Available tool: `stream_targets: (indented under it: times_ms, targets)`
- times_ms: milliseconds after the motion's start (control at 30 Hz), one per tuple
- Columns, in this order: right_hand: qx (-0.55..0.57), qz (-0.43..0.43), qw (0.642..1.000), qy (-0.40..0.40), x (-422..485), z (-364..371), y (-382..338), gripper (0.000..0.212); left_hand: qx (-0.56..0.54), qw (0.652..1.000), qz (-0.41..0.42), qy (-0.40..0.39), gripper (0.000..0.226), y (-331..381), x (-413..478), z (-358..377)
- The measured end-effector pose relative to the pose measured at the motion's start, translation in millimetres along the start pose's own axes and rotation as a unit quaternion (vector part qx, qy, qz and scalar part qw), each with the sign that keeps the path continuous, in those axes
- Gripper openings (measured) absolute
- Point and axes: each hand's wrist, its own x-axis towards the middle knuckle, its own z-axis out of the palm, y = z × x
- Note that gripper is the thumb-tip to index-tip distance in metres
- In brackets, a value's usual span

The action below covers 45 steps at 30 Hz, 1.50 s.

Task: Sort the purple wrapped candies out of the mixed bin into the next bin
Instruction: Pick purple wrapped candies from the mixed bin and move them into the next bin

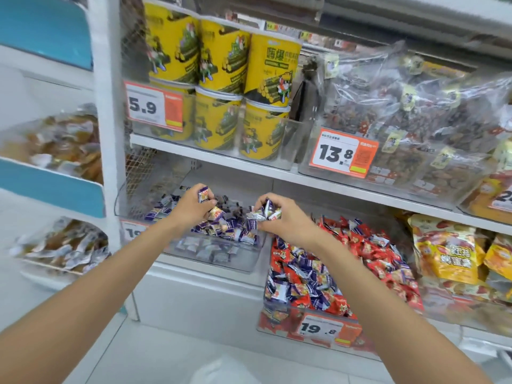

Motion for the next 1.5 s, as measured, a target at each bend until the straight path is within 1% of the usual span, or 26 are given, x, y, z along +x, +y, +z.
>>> stream_targets:
  times_ms: [100,133,167,233,267,300,367,467,567,667,767,833,900,1000,1033,1100,1133,1167,1200,1233,1267,1333,1367,1433,1500]
  targets:
    - [-0.039,0.003,0.999,-0.01,52,29,0,0.028,0.026,0.999,-0.012,0.028,0.012,-21,25,-30]
    - [-0.054,0.008,0.998,-0.013,67,37,0,0.031,0.03,0.999,-0.015,0.034,0.01,-26,32,-38]
    - [-0.071,0.015,0.997,-0.027,80,43,2,0.039,0.032,0.999,-0.015,0.031,0.013,-32,39,-44]
    - [-0.116,0.03,0.99,-0.08,99,51,5,0.065,0.065,0.998,-0.011,0.001,0.031,-37,47,-52]
    - [-0.131,0.04,0.985,-0.103,106,52,8,0.074,0.095,0.995,-0.003,-0.014,0.04,-39,49,-54]
    - [-0.134,0.049,0.983,-0.117,109,52,8,0.076,0.12,0.992,0.005,-0.022,0.045,-42,51,-55]
    - [-0.145,0.054,0.982,-0.108,108,47,9,0.067,0.135,0.99,0.01,-0.024,0.043,-44,50,-54]
    - [-0.165,0.022,0.985,-0.044,83,27,5,0.047,0.123,0.992,0.022,-0.035,0.03,-38,37,-44]
    - [-0.16,0.016,0.987,0.024,37,-4,12,0.035,0.114,0.99,0.039,-0.079,0.018,-24,16,-22]
    - [-0.162,0.042,0.983,0.075,-15,-39,32,0.028,0.12,0.982,0.093,-0.109,0.017,6,-4,13]
    - [-0.178,0.083,0.975,0.104,-58,-70,59,0.024,0.118,0.975,0.15,-0.115,0.016,44,-20,55]
    - [-0.179,0.105,0.971,0.116,-81,-87,76,0.022,0.128,0.967,0.174,-0.138,0.014,64,-24,84]
    - [-0.169,0.121,0.97,0.129,-99,-99,90,0.022,0.153,0.958,0.176,-0.168,0.016,76,-23,112]
    - [-0.14,0.128,0.97,0.153,-118,-112,103,0.022,0.207,0.947,0.141,-0.202,0.025,81,-12,150]
    - [-0.132,0.128,0.97,0.158,-123,-114,107,0.022,0.237,0.94,0.127,-0.209,0.031,82,-7,160]
    - [-0.139,0.126,0.969,0.162,-130,-117,115,0.02,0.313,0.918,0.126,-0.208,0.044,84,4,176]
    - [-0.142,0.123,0.969,0.162,-133,-118,118,0.02,0.362,0.898,0.133,-0.211,0.05,84,7,184]
    - [-0.139,0.119,0.97,0.161,-136,-118,122,0.019,0.419,0.87,0.143,-0.216,0.053,83,9,191]
    - [-0.133,0.116,0.971,0.161,-138,-117,125,0.019,0.47,0.843,0.154,-0.213,0.053,82,10,197]
    - [-0.125,0.114,0.972,0.162,-141,-118,129,0.02,0.495,0.83,0.163,-0.201,0.047,80,10,202]
    - [-0.116,0.111,0.973,0.164,-144,-117,132,0.02,0.491,0.834,0.167,-0.188,0.039,80,10,205]
    - [-0.105,0.102,0.974,0.172,-150,-119,136,0.022,0.42,0.877,0.166,-0.163,0.019,81,9,202]
    - [-0.104,0.097,0.974,0.175,-152,-119,138,0.023,0.373,0.898,0.168,-0.16,0.014,82,8,199]
    - [-0.098,0.096,0.975,0.175,-154,-120,142,0.024,0.307,0.92,0.16,-0.183,0.026,87,5,194]
    - [-0.1,0.098,0.976,0.17,-153,-119,141,0.023,0.304,0.913,0.143,-0.23,0.034,90,1,195]
